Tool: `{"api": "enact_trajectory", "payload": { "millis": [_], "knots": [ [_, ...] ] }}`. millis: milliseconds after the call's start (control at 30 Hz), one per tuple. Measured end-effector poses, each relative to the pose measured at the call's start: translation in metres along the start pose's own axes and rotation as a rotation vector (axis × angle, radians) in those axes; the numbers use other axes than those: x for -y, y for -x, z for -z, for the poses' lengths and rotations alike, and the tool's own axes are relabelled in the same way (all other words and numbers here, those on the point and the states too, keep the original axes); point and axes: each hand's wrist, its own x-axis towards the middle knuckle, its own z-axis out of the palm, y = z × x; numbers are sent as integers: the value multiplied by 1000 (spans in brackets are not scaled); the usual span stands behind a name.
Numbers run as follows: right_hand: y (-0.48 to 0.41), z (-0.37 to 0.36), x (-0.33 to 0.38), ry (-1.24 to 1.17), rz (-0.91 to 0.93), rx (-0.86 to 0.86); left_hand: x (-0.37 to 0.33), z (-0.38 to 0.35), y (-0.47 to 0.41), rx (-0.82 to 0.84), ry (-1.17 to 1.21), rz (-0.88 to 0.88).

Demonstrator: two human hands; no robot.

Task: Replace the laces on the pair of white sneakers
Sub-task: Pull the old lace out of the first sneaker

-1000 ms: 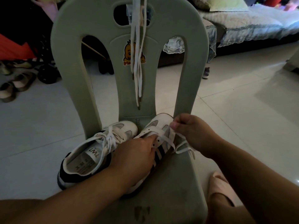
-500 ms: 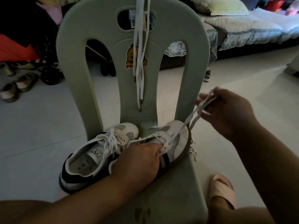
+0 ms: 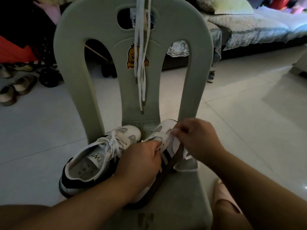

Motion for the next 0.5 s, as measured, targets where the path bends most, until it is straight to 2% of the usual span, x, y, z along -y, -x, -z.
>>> {"api": "enact_trajectory", "payload": {
  "millis": [100, 200, 267, 333, 500],
  "knots": [
    [-5, 27, 3, -342, -177, -234, 1, 0, -4, 15, -5, 44],
    [-7, 52, 3, -642, -299, -262, 1, -2, -6, 13, -21, 64],
    [-5, 57, -1, -625, -365, -222, 1, -3, -8, 14, -25, 88],
    [-3, 58, -9, -576, -420, -260, 2, -5, -11, 20, -21, 113],
    [7, 70, -29, -527, -447, -573, 1, -8, -18, 41, 37, 196]
  ]
}}
